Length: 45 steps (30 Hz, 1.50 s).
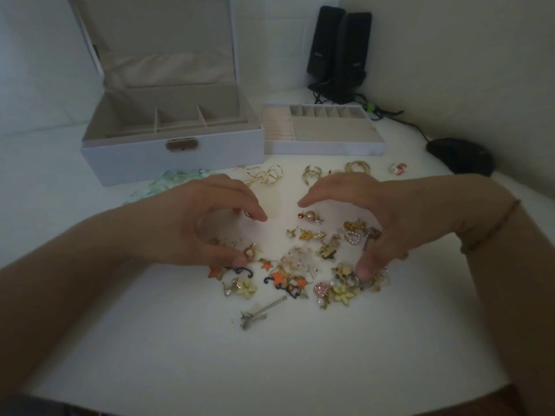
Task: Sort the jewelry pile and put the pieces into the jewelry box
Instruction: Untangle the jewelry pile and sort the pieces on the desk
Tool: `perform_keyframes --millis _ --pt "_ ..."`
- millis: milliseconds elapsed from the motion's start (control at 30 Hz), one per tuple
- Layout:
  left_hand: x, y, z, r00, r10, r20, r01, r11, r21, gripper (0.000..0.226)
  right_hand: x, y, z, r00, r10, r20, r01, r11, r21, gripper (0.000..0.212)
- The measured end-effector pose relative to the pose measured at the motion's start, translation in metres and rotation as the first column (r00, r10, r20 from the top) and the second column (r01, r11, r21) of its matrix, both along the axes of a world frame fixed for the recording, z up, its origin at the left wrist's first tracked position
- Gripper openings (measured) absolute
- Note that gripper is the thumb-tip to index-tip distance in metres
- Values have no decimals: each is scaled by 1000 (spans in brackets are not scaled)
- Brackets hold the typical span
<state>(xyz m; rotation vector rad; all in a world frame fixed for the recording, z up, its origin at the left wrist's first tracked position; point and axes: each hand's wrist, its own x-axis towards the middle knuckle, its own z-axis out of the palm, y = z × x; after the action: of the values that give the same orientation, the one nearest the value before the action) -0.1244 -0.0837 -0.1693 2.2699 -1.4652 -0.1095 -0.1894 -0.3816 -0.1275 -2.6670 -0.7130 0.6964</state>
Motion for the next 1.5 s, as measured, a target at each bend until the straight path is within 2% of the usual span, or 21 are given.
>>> perform_keyframes --millis 167,300,433,533,600,767,833,967,1200,1367,1433,1500 --pt "-1 0 0 1000 10 -12 -10 1000 4 56 -1 -1 1 999 52 -12 -52 999 -17 98" --pt "0 0 0 1000 13 -16 -13 1000 12 57 -2 4 -1 999 30 28 -32 999 44 87" --pt "1 0 0 1000 3 -3 -3 1000 4 57 2 12 -8 990 13 138 -15 1000 15 77" --pt "1 0 1 1000 5 -11 -5 1000 -12 56 2 11 -6 987 -1 160 -8 998 57 70" --pt "1 -1 1 1000 -3 -6 3 1000 -27 54 3 5 0 984 -47 171 29 994 107 61" --pt "1 -2 0 1000 -3 0 3 999 -48 50 5 -11 9 938 -153 312 76 967 245 28" --pt "1 -1 -1 1000 13 -6 -13 999 -52 49 2 -10 12 961 -82 263 15 968 249 21" --pt "5 -2 -2 996 66 -59 -73 988 -135 34 -9 5 12 993 103 61 -115 961 251 20" --pt "10 5 0 971 187 -147 -215 954 -208 34 -5 18 3 994 99 39 -103 990 92 20" --pt "14 14 13 953 261 -155 -295 917 -267 24 -6 21 1 987 123 105 -132 987 90 13" --pt "15 23 21 939 293 -182 -332 912 -243 22 -6 21 1 978 142 150 -154 985 72 12" --pt "16 34 27 936 318 -150 -337 933 -126 18 -7 23 1 973 160 168 -169 985 41 14"
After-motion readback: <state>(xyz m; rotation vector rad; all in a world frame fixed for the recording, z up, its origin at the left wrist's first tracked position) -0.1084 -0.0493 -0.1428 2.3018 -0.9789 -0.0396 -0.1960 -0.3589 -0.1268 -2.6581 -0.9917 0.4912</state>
